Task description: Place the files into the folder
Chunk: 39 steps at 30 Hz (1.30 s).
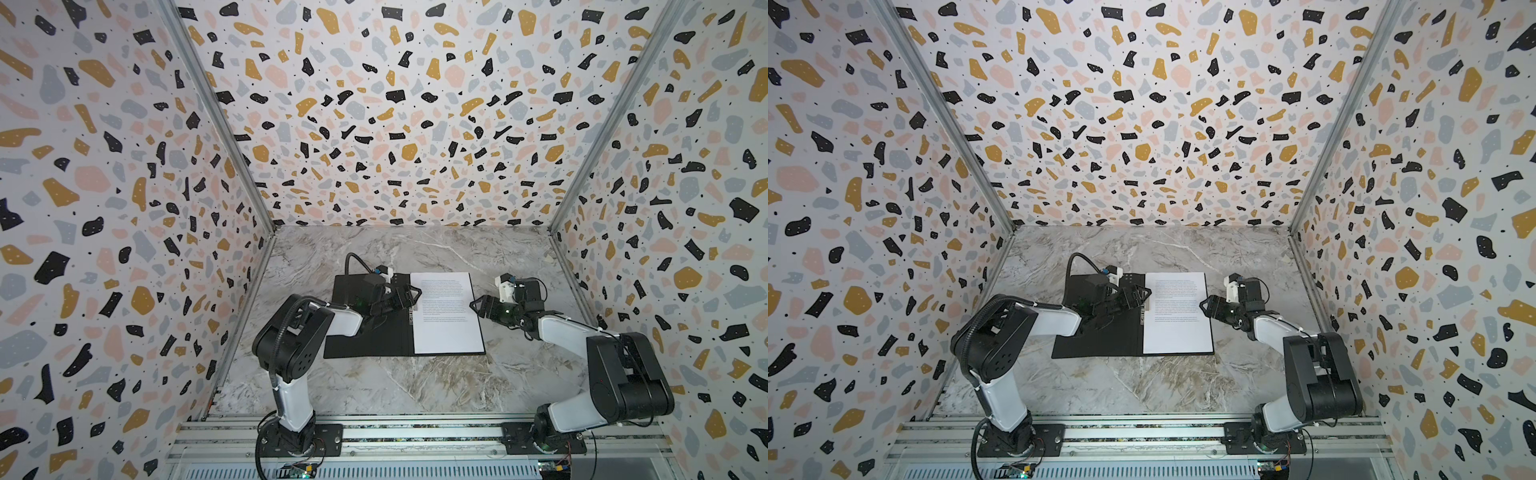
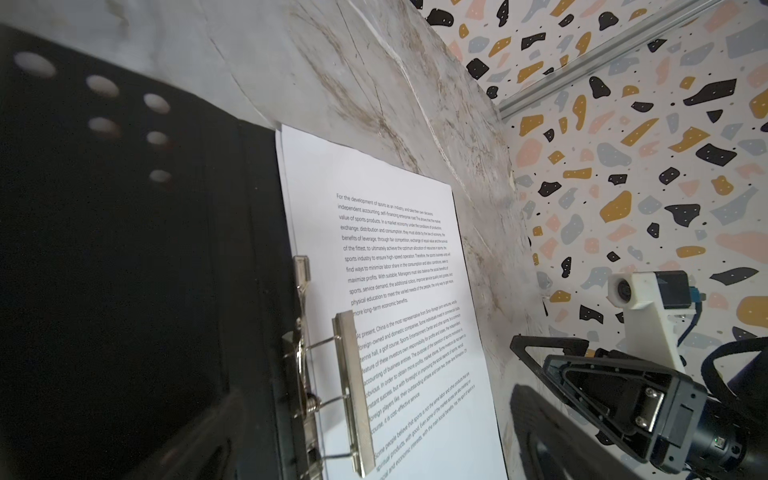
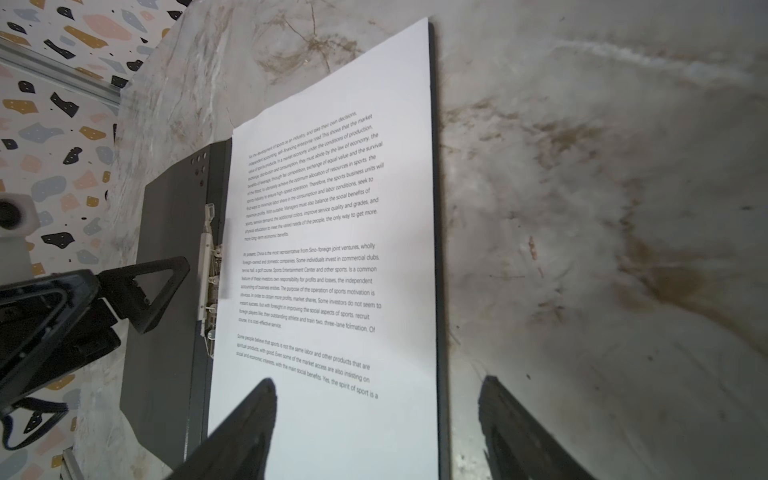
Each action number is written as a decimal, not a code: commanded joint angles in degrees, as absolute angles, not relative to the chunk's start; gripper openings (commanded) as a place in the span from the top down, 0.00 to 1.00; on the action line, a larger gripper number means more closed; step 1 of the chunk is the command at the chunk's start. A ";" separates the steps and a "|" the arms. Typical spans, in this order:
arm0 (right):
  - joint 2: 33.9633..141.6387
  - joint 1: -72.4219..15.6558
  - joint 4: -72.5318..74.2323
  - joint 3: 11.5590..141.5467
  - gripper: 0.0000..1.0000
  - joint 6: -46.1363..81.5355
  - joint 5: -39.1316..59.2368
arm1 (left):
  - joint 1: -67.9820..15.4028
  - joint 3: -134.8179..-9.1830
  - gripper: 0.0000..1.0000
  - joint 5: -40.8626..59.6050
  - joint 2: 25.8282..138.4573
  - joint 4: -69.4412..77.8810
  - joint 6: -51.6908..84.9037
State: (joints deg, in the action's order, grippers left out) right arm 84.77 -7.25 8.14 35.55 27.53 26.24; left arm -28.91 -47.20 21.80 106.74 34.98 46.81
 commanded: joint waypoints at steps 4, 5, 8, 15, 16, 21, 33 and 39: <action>85.51 -6.06 10.25 33.37 0.23 25.17 27.61 | -27.70 -51.64 0.00 26.36 110.20 36.11 45.27; 85.67 -6.13 10.48 33.02 0.24 25.06 27.87 | -27.53 -51.97 0.00 26.52 110.46 36.12 45.27; 86.38 -5.74 10.97 32.37 0.24 24.87 28.87 | -27.25 -52.71 0.00 26.85 110.98 36.05 45.01; 87.74 -5.41 10.06 32.62 0.27 24.40 28.22 | -26.58 -55.33 0.00 28.34 113.14 35.55 45.01; 87.78 -5.37 9.92 32.69 0.26 24.35 27.79 | -26.54 -55.81 0.00 28.58 113.45 35.34 44.94; 87.72 -5.28 9.85 32.70 0.27 24.50 27.60 | -26.37 -57.51 0.00 29.73 114.89 35.09 45.26; 87.56 -5.29 10.16 32.44 0.27 25.08 28.00 | -26.37 -59.49 0.00 31.46 116.29 35.67 46.06; 87.57 -5.31 10.19 32.52 0.27 25.40 28.18 | -26.41 -58.97 0.00 31.90 115.97 36.96 46.98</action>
